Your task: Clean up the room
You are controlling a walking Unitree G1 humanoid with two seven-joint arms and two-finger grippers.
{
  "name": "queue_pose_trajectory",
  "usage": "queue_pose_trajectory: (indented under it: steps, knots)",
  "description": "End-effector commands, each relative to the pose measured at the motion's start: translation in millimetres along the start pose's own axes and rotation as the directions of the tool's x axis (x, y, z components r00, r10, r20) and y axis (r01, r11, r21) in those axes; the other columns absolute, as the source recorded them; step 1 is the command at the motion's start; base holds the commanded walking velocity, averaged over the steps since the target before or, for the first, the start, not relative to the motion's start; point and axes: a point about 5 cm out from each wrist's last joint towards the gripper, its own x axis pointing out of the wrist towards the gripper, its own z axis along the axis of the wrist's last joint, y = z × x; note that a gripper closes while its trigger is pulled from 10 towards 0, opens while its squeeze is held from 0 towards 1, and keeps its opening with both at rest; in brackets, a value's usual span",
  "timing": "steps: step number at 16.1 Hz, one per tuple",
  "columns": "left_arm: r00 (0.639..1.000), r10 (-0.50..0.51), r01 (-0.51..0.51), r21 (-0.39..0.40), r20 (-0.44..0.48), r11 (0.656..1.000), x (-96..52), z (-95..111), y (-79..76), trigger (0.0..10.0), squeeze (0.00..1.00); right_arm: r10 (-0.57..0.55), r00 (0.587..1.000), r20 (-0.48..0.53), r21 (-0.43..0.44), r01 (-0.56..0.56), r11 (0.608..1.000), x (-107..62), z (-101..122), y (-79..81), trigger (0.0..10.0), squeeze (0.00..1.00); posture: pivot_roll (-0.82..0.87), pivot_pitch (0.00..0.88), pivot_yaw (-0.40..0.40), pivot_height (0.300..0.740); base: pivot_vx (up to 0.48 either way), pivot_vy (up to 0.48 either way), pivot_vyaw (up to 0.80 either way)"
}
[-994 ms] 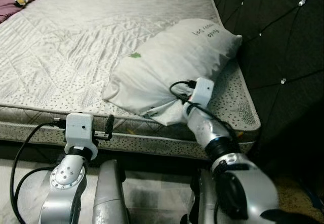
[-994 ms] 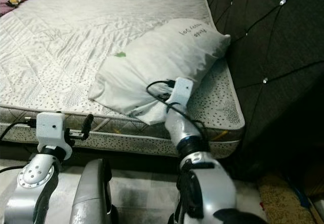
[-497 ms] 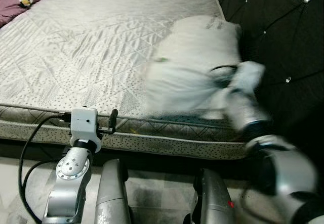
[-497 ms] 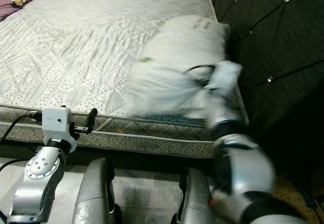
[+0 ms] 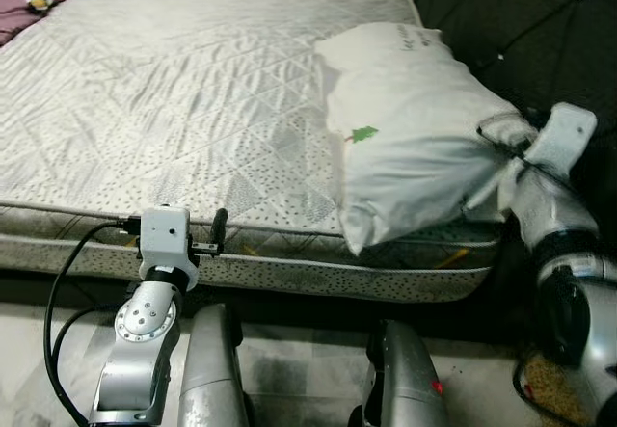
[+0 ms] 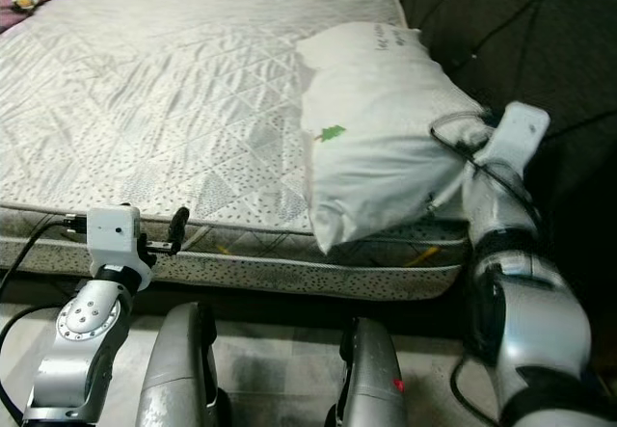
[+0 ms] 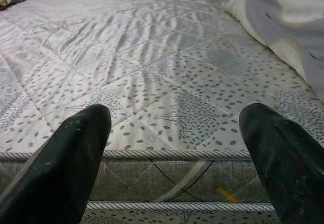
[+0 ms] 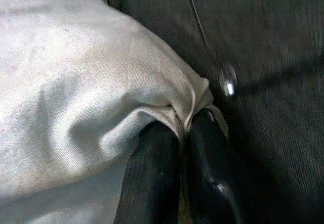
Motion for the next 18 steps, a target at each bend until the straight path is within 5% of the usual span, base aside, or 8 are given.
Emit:
queue_pose_trajectory:
  steps: [1, 4, 11, 15, 16, 18]
  knots:
    - [1.000, -0.004, 0.004, 0.006, -0.003, 1.000, 0.1, -2.0, -1.9, 10.0, 0.00, -0.012, 0.996, 0.091, -0.003, 0.012, 1.000, -2.8, 12.8, -9.5, 0.0, 0.00, 0.05, 0.000, -0.047, 0.537, 0.000, 0.000, 0.00]
    - [1.000, -0.015, 0.015, 0.010, -0.006, 1.000, 1.0, -2.8, -0.2, 10.0, 0.00, 0.057, 0.998, 0.019, -0.031, -0.057, 0.998, -29.7, -41.8, 3.8, 0.0, 0.00, 0.04, 0.000, -0.040, 0.537, 0.000, 0.000, 0.00]
    - [1.000, -0.016, 0.016, 0.026, 0.001, 1.000, 6.5, -1.3, 4.6, 10.0, 0.00, 0.127, 0.989, 0.072, -0.037, -0.124, 0.992, -55.6, -56.8, 19.4, 0.0, 0.00, 0.03, 0.000, -0.019, 0.537, 0.000, 0.000, 0.00]
    - [1.000, -0.011, 0.010, 0.032, 0.016, 0.999, 10.7, 2.1, 5.2, 10.0, 0.00, 0.030, 0.979, 0.203, -0.097, -0.011, 0.995, -28.0, 3.0, -14.5, 0.0, 0.00, 0.04, 0.000, -0.017, 0.537, 0.000, 0.000, 0.00]
    - [1.000, -0.005, 0.004, 0.033, 0.020, 0.999, 10.5, 2.5, 6.5, 10.0, 0.00, -0.069, 0.959, 0.274, -0.087, 0.097, 0.992, -18.1, 41.7, -43.0, 0.0, 0.00, 0.04, 0.000, -0.022, 0.537, 0.000, 0.000, 0.00]
    - [1.000, -0.002, 0.001, 0.032, 0.022, 0.999, 10.2, 2.2, 7.3, 10.0, 0.00, -0.098, 0.949, 0.300, -0.090, 0.131, 0.987, -18.0, 55.2, -54.6, 0.0, 0.00, 0.04, 0.000, -0.025, 0.537, 0.000, 0.000, 0.00]
